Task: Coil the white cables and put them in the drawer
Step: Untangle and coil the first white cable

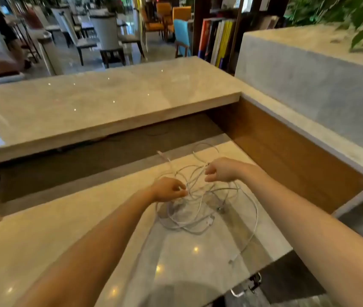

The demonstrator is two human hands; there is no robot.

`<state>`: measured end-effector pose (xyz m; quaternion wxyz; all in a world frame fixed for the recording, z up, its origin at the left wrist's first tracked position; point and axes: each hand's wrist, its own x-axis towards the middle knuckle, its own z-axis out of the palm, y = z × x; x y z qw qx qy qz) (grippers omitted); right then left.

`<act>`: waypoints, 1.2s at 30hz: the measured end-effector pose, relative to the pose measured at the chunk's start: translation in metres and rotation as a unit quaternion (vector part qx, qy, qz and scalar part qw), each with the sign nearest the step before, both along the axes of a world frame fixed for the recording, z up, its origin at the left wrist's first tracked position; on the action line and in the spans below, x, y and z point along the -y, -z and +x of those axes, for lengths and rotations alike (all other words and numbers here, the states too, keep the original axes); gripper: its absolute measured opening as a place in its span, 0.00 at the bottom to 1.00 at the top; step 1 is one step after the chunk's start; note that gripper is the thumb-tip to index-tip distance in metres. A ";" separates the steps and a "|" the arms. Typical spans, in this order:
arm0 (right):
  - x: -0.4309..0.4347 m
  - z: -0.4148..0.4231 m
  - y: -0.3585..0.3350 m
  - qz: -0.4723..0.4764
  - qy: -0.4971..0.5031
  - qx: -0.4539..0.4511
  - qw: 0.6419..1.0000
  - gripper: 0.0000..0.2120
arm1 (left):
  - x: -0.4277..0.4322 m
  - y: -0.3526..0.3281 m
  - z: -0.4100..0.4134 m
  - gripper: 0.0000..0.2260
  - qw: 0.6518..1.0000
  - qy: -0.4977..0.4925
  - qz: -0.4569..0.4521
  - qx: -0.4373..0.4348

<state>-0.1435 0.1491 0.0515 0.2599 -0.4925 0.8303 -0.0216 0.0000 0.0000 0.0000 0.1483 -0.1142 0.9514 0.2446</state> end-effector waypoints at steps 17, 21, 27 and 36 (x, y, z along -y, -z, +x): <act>-0.039 0.007 0.068 -0.252 0.131 0.157 0.946 0.04 | -0.055 0.019 -0.002 0.09 0.956 -0.161 0.134 -0.206; -0.033 0.002 0.037 -0.334 0.163 0.143 0.917 0.05 | -0.049 -0.021 -0.012 0.09 0.949 -0.155 0.118 -0.249; -0.025 -0.002 -0.031 -0.466 0.231 0.165 0.838 0.06 | -0.036 -0.074 -0.027 0.08 0.908 -0.215 0.065 -0.354; -0.023 0.023 -0.088 -0.572 0.277 0.137 0.760 0.07 | -0.062 -0.142 -0.030 0.15 0.823 -0.351 0.233 -0.381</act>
